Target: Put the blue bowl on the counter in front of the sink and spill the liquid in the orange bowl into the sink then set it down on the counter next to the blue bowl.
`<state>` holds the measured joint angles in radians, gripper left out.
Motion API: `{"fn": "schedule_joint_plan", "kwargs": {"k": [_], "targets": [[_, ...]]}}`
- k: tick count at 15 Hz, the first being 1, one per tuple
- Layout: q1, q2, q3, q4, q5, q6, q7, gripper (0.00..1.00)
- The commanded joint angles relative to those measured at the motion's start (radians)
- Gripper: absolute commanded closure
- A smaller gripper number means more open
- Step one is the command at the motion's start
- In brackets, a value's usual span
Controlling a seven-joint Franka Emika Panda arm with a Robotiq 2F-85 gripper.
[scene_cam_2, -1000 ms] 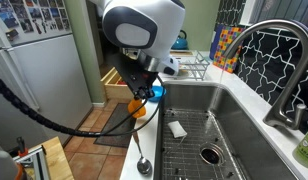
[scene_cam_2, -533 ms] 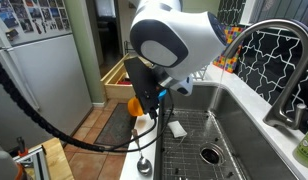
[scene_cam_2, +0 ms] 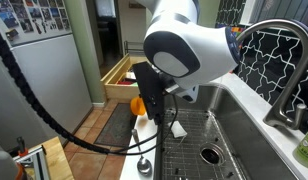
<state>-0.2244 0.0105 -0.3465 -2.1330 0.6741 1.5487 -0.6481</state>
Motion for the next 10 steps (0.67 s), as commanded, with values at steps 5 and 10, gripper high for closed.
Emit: {"fn": "schedule_joint_plan", "kwargs": {"k": [5, 10], "targets": [[-0.183, 0.304, -0.01, 0.193, 0.227, -0.372, -0.108, 1.0], [-0.251, 0.461, 0.012, 0.267, 0.362, -0.501, -0.046, 1.0]]}}
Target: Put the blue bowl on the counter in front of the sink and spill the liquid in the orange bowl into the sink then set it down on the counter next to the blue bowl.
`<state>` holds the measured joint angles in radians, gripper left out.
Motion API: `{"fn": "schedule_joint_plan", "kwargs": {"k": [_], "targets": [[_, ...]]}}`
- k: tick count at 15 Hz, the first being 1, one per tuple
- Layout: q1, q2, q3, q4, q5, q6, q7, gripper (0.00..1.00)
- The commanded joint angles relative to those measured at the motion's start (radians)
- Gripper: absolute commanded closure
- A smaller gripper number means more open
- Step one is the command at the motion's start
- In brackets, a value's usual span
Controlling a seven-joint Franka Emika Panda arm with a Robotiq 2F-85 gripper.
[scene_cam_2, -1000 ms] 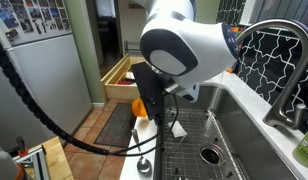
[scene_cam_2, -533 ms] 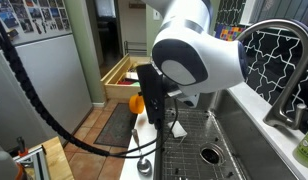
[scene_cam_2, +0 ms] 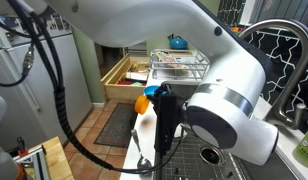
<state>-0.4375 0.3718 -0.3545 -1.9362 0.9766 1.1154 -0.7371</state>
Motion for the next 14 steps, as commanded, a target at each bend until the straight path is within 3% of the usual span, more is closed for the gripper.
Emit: {"fn": "schedule_joint_plan", "kwargs": {"k": [1, 6, 14], "targets": [[-0.039, 0.121, 0.022, 0.081, 0.07, -0.065, 0.067, 1.0], [-0.061, 0.209, 0.04, 0.136, 0.143, -0.09, 0.18, 1.0], [-0.053, 0.209, 0.038, 0.173, 0.157, -0.082, 0.299, 1.0]]}}
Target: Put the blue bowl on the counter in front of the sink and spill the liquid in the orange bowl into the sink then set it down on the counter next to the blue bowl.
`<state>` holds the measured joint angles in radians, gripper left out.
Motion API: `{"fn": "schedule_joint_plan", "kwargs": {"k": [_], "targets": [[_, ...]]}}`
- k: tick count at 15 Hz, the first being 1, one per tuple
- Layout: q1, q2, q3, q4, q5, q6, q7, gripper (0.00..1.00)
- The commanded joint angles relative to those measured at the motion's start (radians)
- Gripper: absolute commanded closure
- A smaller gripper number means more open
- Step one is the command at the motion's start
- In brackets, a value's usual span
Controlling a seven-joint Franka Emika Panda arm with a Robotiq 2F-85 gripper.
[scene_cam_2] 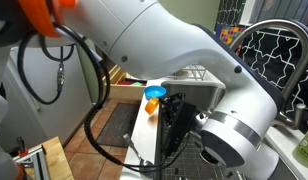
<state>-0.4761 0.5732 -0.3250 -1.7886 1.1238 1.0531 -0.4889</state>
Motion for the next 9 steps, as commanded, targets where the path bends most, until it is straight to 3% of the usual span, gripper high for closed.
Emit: {"fn": "schedule_joint_plan", "kwargs": {"k": [1, 9], "targets": [[-0.016, 0.005, 0.011, 0.029, 0.015, -0.025, 0.063, 1.0], [0.004, 0.013, 0.035, 0.07, 0.086, -0.043, 0.241, 1.0]]}}
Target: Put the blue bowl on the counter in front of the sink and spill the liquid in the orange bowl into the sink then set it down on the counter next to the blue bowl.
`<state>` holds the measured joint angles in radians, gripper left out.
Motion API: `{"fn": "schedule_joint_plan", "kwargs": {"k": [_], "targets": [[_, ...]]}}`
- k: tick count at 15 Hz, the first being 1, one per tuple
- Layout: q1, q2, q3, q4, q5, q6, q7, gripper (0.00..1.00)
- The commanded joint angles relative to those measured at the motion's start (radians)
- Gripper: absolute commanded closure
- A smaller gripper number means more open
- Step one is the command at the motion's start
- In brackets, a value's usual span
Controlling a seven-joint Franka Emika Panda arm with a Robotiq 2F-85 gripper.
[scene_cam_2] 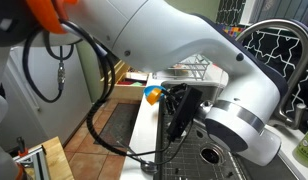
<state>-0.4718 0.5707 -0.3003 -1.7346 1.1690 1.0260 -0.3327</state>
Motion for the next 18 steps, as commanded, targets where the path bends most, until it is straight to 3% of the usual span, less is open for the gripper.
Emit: {"fn": "schedule_joint_plan", "kwargs": {"k": [1, 4, 18], "targets": [[0.006, 0.017, 0.008, 0.025, 0.03, -0.008, 0.096, 1.0], [0.015, 0.008, 0.001, 0.038, 0.014, 0.016, 0.11, 1.0], [0.003, 0.06, 0.032, 0.04, 0.118, -0.133, 0.292, 1.0]]}}
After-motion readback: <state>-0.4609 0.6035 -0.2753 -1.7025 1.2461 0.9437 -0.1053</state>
